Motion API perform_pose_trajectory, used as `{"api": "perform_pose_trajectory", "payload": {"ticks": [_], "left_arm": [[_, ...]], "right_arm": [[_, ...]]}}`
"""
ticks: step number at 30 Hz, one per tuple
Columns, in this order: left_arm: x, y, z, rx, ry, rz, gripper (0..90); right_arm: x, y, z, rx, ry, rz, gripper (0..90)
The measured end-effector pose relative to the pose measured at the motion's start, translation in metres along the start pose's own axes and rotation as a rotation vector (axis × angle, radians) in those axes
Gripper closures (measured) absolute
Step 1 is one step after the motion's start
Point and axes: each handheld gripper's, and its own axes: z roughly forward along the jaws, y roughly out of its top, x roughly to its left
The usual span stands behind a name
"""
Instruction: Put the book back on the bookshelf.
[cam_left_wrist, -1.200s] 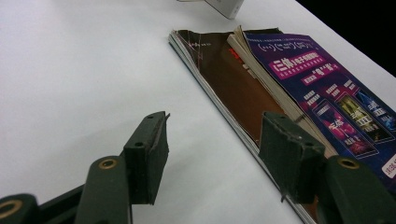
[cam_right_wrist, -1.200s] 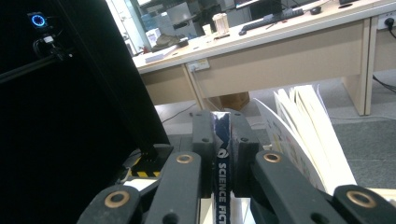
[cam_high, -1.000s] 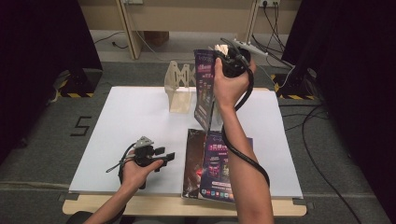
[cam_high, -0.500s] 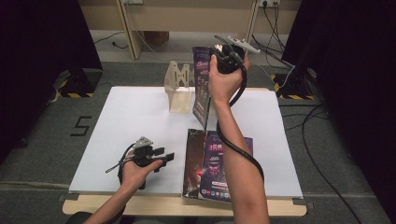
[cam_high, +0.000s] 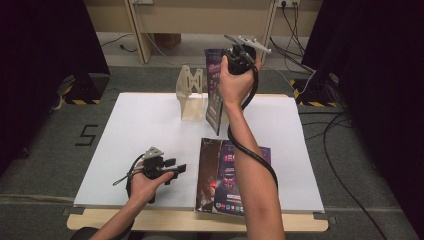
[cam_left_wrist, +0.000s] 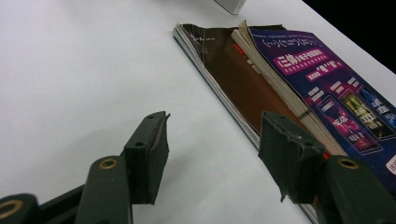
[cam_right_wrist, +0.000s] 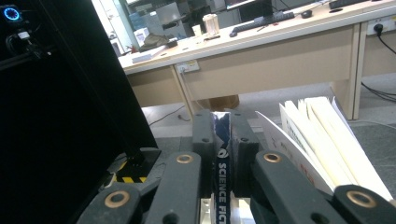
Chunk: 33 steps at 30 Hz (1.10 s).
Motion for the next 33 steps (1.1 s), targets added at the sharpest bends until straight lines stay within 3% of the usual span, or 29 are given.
{"api": "perform_pose_trajectory", "payload": {"ticks": [33], "left_arm": [[0.002, -0.001, 0.0, 0.008, 0.003, 0.001, 41.3]], "right_arm": [[0.006, -0.009, 0.042, 0.013, -0.024, -0.037, 84.2]]}}
